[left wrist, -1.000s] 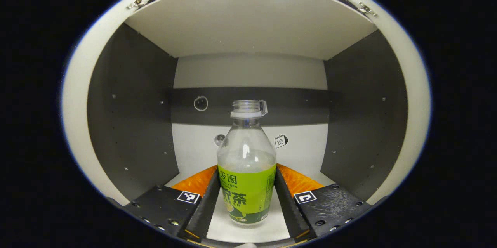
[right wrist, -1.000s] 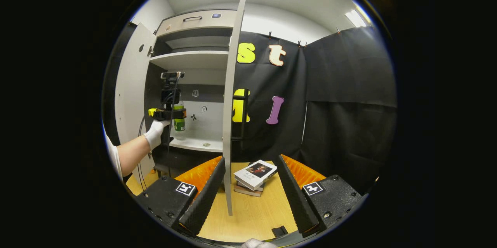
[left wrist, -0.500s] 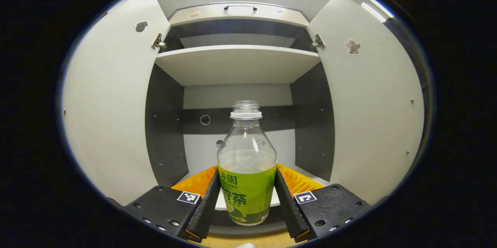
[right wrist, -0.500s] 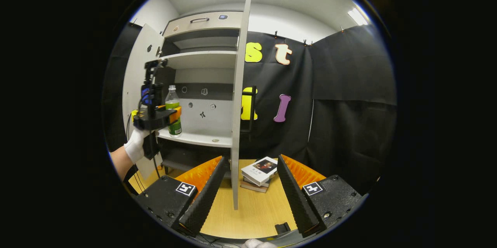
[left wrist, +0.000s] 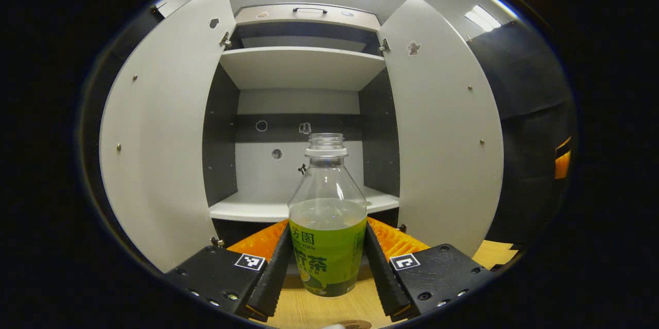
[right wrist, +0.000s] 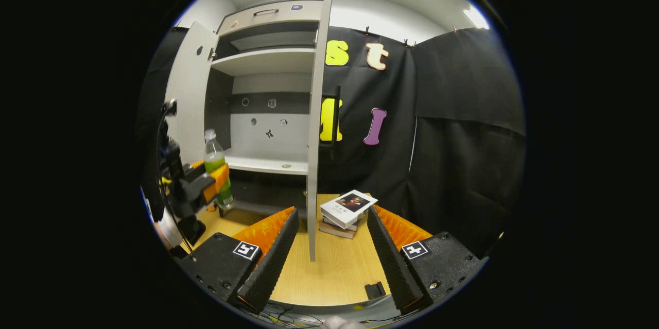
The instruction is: Grasp the bottle in the cabinet with the left hand and place it on the coaster, then close the right door with the right hand and the left door with the left hand.
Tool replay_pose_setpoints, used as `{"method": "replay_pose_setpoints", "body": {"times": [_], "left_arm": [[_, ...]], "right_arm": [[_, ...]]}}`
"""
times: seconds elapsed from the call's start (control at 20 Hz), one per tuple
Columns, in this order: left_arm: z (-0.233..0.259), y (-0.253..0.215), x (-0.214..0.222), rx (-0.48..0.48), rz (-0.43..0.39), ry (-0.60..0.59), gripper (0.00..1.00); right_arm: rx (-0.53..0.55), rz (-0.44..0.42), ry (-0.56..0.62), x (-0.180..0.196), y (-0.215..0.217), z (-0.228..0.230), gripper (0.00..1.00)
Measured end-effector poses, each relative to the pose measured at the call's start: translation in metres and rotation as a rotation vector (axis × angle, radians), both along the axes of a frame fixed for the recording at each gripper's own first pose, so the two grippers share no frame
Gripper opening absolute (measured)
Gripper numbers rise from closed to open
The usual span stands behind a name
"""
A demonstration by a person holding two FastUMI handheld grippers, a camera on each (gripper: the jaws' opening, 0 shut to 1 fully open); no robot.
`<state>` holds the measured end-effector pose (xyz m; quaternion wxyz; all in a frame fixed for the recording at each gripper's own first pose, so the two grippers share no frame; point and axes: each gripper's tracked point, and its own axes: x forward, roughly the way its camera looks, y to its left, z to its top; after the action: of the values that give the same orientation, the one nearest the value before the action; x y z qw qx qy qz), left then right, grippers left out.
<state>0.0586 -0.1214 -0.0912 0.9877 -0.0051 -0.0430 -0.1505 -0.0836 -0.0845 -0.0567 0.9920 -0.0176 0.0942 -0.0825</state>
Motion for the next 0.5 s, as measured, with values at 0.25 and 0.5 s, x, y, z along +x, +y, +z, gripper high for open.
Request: {"method": "replay_pose_setpoints", "body": {"times": [0.25, 0.5], "left_arm": [[-0.069, -0.019, -0.031, 0.034, -0.062, 0.004, 0.73], [-0.129, -0.039, -0.046, 0.056, -0.111, 0.056, 0.73]], "right_arm": [[-0.019, 0.002, 0.056, -0.007, 0.002, -0.013, 0.83], [-0.027, 0.007, 0.109, -0.012, 0.002, -0.025, 0.83]]}}
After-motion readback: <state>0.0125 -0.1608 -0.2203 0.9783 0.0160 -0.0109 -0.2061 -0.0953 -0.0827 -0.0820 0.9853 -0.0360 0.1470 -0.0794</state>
